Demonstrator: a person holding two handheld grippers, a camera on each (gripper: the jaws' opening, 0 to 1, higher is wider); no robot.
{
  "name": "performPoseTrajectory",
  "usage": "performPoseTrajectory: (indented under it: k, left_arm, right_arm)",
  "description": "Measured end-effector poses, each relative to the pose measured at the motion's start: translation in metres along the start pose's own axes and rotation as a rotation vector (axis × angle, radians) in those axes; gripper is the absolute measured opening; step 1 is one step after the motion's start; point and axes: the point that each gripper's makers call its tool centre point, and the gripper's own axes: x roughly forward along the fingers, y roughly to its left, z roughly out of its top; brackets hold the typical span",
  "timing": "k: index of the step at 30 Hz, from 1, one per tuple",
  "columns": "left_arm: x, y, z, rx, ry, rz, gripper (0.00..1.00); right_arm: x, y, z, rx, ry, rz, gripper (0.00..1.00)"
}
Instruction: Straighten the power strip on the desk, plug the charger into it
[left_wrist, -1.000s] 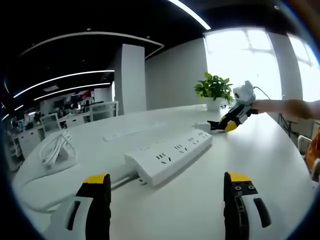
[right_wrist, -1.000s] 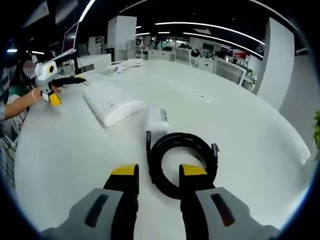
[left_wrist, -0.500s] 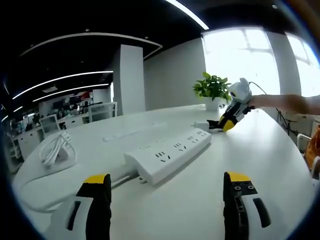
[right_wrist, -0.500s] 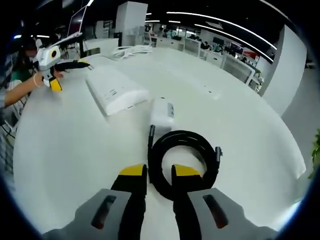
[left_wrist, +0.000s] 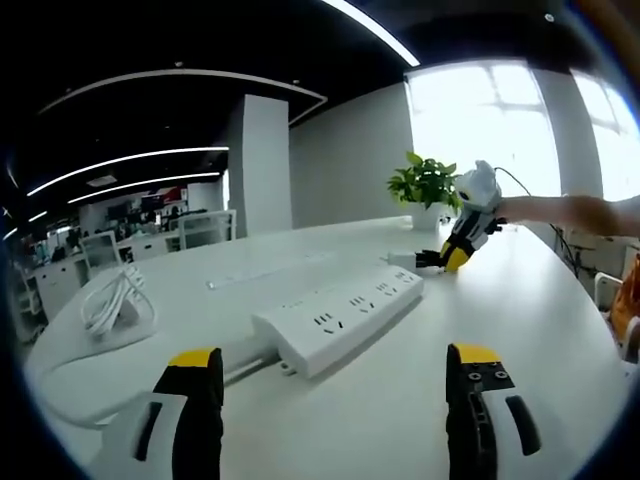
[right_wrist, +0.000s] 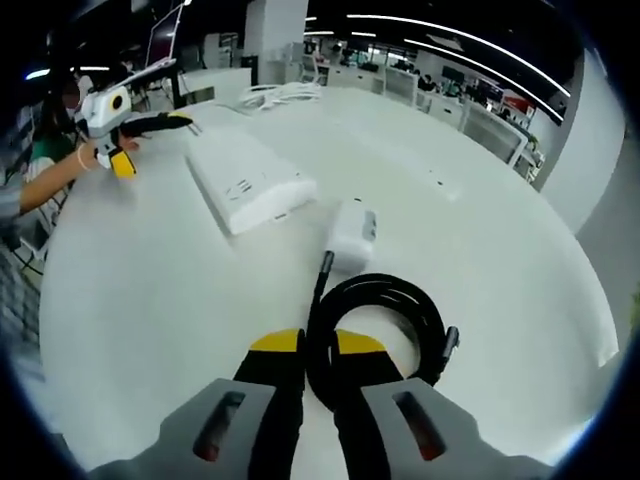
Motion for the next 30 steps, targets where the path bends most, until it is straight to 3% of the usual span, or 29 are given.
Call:
performPoseTrajectory:
  k: [10, 23, 30]
  left_arm:
    - [-0.003, -0.003, 0.002, 0.012, -0.002, -0.004, 0.94]
    - [-0.004, -0.003, 0.005, 0.021, -0.005, 0.002, 0.93]
    - [-0.005, -0.005, 0.004, 0.027, 0.001, 0.002, 0.92]
  right_arm:
    - [-0.007, 0.015, 0.021, 0.198, -0.137, 0.090, 0.08]
    - [-0.028, 0.033, 0.065, 0.720, -0.419, 0.218, 0.07]
    - [-0.033, 0.038, 0.072, 0.933, -0.504, 0.237, 0.07]
